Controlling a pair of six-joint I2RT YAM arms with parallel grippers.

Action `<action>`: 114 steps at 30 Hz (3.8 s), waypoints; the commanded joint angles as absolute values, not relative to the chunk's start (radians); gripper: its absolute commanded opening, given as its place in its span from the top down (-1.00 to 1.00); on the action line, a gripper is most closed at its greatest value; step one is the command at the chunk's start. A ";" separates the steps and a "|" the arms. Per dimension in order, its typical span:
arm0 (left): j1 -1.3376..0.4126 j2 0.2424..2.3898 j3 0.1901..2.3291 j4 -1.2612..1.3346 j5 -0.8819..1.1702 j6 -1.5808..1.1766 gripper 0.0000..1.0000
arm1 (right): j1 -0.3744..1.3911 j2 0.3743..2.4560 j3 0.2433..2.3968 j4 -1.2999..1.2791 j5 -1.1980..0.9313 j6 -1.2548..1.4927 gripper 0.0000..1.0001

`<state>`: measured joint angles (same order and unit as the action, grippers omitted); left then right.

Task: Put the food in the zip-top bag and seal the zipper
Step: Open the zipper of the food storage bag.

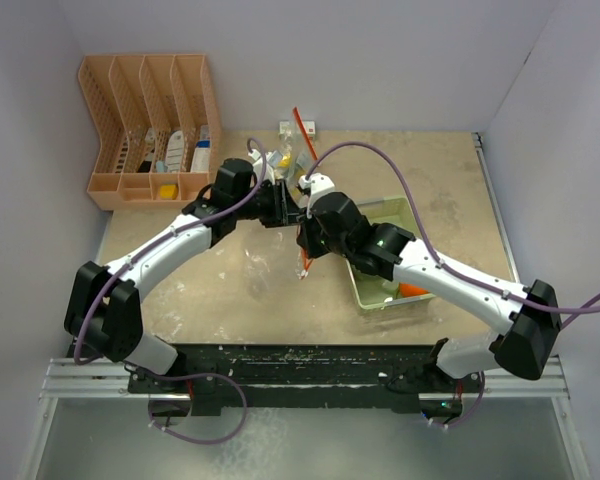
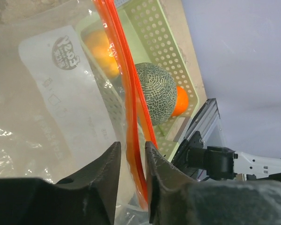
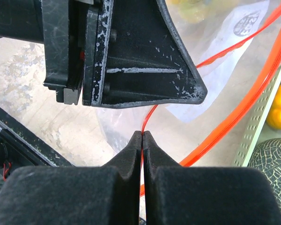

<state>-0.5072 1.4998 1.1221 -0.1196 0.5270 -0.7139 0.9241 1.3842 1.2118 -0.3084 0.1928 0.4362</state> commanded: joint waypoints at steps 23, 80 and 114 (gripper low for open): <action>-0.510 1.315 1.048 -0.135 0.441 -0.616 1.00 | 0.923 1.136 1.256 -0.511 0.496 0.629 -0.16; -0.509 1.226 1.073 -0.140 0.425 -0.644 1.00 | 0.897 1.417 1.338 -0.393 0.282 0.872 0.03; -0.500 1.235 1.487 -0.943 -0.081 -0.154 1.00 | 0.739 1.257 1.243 -0.736 0.587 0.665 0.49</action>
<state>-0.5449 1.2827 1.4418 -0.8608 0.1131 -0.2386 0.7856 1.3613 1.2800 -0.7437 0.6041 0.9977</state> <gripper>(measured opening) 0.007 0.118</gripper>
